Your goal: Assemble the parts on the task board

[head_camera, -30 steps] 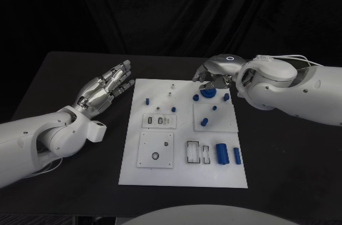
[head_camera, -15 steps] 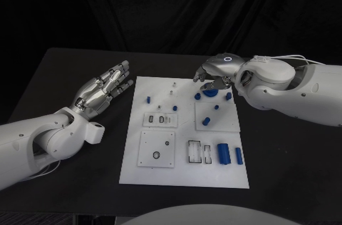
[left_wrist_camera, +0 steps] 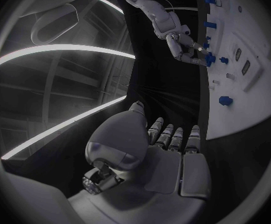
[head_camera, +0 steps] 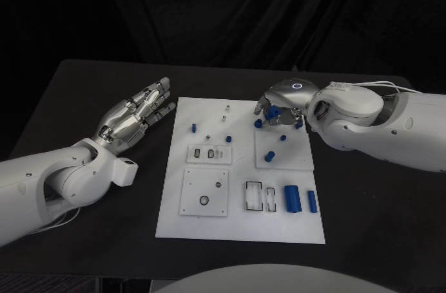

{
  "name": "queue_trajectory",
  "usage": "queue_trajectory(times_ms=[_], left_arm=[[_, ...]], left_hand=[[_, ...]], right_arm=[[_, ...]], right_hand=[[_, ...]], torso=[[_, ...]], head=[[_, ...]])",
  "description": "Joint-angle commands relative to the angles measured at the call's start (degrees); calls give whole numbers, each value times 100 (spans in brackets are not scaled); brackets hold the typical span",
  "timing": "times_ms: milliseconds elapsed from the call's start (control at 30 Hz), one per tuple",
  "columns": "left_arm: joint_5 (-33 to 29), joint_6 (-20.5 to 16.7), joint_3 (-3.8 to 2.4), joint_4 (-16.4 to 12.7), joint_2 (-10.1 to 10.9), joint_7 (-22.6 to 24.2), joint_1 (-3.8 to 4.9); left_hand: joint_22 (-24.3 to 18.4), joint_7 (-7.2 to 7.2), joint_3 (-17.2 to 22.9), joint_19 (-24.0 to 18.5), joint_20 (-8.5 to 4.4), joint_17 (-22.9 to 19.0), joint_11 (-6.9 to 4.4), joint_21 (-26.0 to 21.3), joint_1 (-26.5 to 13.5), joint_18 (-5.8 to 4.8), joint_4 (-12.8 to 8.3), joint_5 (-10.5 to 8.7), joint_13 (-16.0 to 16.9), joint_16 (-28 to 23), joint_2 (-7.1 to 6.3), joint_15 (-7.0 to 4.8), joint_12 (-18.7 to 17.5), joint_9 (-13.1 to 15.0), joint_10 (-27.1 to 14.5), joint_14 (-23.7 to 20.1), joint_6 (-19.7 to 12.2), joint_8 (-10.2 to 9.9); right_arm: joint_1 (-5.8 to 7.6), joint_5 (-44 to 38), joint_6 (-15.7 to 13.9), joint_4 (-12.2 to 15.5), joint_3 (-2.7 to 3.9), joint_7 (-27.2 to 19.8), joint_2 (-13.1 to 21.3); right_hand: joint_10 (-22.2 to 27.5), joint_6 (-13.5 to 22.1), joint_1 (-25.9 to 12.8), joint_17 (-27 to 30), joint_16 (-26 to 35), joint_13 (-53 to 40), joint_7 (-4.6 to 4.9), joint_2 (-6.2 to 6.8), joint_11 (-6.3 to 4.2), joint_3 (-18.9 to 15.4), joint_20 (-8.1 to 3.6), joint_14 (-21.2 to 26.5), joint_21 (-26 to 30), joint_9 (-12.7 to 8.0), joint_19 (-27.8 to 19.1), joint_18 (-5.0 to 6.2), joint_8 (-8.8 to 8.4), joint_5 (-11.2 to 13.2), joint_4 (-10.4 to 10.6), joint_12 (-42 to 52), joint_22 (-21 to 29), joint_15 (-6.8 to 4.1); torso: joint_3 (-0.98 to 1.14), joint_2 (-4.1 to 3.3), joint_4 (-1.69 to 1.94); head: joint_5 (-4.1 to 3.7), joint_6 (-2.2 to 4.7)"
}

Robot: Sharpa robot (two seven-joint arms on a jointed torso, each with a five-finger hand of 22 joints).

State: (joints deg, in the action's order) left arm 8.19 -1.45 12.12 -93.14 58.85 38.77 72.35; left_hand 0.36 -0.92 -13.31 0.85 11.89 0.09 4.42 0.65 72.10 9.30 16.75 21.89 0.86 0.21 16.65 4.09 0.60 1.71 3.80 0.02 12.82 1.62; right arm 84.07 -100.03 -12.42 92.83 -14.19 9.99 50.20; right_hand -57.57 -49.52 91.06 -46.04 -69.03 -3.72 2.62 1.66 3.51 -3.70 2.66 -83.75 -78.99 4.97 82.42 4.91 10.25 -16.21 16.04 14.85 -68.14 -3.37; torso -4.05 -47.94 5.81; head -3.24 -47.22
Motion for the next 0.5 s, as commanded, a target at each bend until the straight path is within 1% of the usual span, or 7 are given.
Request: queue_trajectory(times_ms=[33,167,300,400,500], left_arm=[[11,75,-5,-12,-8,607,10],[11,97,-5,3,-19,598,10],[11,109,-5,13,-28,596,9],[11,115,-5,22,-33,593,9],[10,125,-5,30,-39,595,9]], left_hand=[[-7,49,31,-35,1,-9,36,-17,56,106,-6,30,7,-21,6,0,22,8,-6,-2,2,29],[-6,53,34,-34,1,-9,39,-16,58,106,-6,32,8,-21,7,4,23,9,-4,-2,6,30],[-6,60,40,-34,2,-9,46,-16,63,107,-6,35,8,-21,7,12,23,9,-4,-2,6,30],[-6,64,43,-34,3,-9,50,-16,66,107,-6,37,8,-21,8,17,23,8,-2,-2,6,30],[-6,67,47,-35,3,-9,53,-16,68,108,-7,41,8,-21,8,21,23,8,-1,-2,6,30]], right_arm=[[-45,-76,-146,-7,5,-17,2],[-70,-76,-162,-15,5,-32,-9],[-92,-76,-160,-35,5,-45,-21],[-114,-76,-162,-69,5,-62,-47],[-145,-76,-189,-107,5,-83,-83]], right_hand=[[-46,-30,-17,-1,-28,-7,39,37,19,45,26,-10,-35,6,-2,-39,-22,-46,-4,-44,-8,40],[-83,-70,-17,-6,-30,-9,41,46,21,82,33,-8,-35,14,-6,-38,-26,-90,-2,-58,-11,46],[-117,-105,-21,-2,-26,-8,39,74,23,133,39,-2,-36,21,-9,-38,-45,-176,4,-89,-20,50],[-128,-103,-12,-9,-28,-6,34,86,26,176,43,0,-36,20,-13,-38,-69,-229,3,-114,-24,54],[-152,-135,9,-5,-20,-4,32,110,30,284,51,8,-34,26,-22,-37,-104,-354,7,-169,-32,58]], torso=[[-5,5,-2],[-10,5,4],[-8,2,-1],[-9,2,8],[-9,3,12]], head=[[13,-13],[15,-20],[8,-28],[-5,-31],[-10,-30]])
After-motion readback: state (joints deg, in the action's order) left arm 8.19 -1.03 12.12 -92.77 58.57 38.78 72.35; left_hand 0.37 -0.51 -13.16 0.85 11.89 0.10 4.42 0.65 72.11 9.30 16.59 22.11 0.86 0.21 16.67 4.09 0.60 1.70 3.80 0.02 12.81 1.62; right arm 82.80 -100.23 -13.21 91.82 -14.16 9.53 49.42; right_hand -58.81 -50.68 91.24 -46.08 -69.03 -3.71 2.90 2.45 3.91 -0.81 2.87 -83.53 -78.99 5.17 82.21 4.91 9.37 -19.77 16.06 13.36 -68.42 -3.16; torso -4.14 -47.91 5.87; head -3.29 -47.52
